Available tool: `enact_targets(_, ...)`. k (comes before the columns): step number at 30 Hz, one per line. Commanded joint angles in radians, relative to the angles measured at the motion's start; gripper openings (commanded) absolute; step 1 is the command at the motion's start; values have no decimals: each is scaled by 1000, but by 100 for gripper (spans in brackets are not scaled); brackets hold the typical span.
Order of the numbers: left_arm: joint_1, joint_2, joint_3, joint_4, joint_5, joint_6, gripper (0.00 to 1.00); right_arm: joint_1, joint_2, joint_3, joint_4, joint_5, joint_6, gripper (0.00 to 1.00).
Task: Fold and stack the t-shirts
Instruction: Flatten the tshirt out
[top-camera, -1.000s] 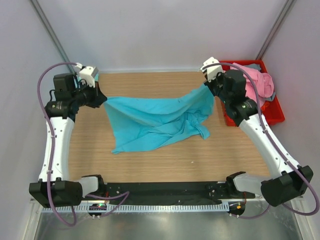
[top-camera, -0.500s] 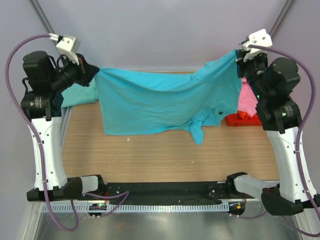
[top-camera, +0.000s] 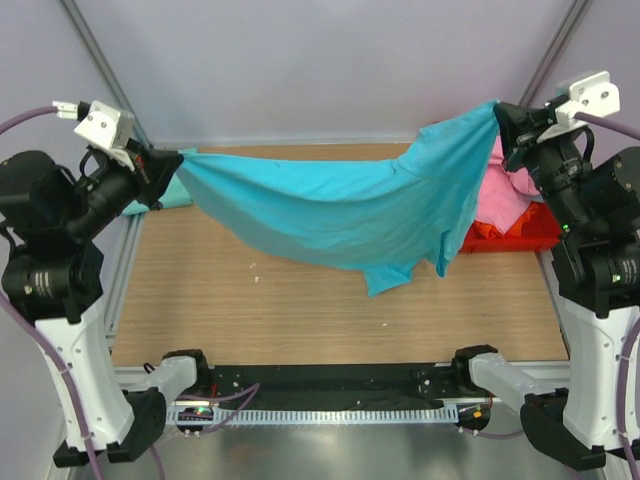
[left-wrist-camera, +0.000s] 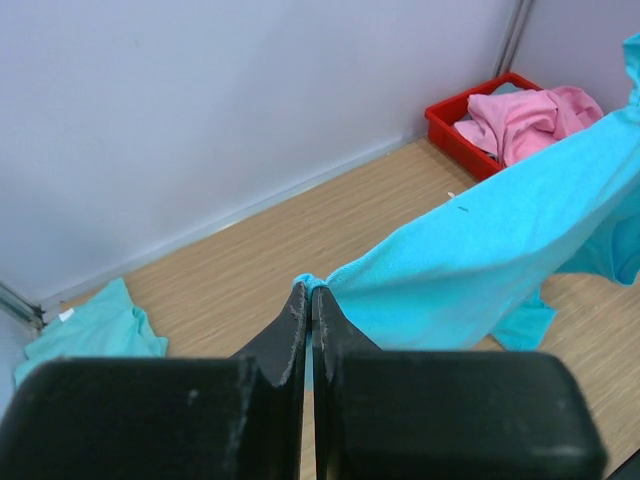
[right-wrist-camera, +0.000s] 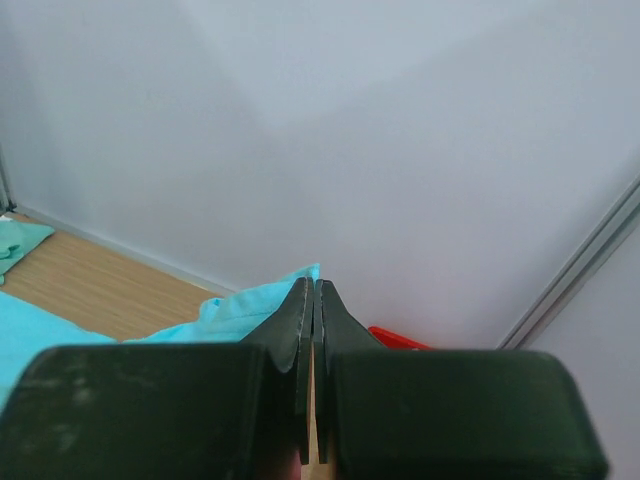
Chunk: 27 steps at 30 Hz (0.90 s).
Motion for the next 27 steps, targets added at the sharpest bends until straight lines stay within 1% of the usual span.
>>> enact_targets(1, 7, -54, 0, -38, -46, 24, 0, -14, -34, -87, 13, 74, 73, 1)
enact_targets(2, 7, -65, -16, -50, -72, 24, 0, -17, -42, -133, 13, 99, 81, 1)
enact_targets(4, 7, -105, -65, -59, -94, 36, 0, -23, -66, -158, -13, 113, 77, 1)
enact_targets(6, 7, -146, -88, -56, -128, 53, 0, -24, -82, -127, -39, 110, 54, 1)
enact_targets(8, 7, -162, -76, -61, -167, 79, 0, -24, -80, -19, -65, 118, 38, 1)
enact_targets(9, 7, -171, -44, -64, -181, 95, 0, -24, -68, 74, -73, 118, 35, 1)
enact_targets(12, 5, -174, 22, -66, -206, 118, 0, -23, -53, 205, -91, 118, 20, 1)
enact_targets(13, 7, -171, 78, -75, -209, 125, 0, -24, -45, 279, -93, 118, 15, 1)
enact_targets(16, 7, -152, 175, -96, -212, 136, 0, -26, -40, 389, -108, 114, 5, 1)
enact_targets(21, 7, -166, 260, -102, -221, 147, 0, -24, -57, 483, -134, 112, 6, 1)
enact_targets(24, 7, -174, 289, -102, -240, 165, 0, -27, -69, 499, -130, 115, -11, 1)
enact_targets(27, 7, -171, 288, -96, -263, 187, 0, -29, -65, 484, -128, 127, -40, 1)
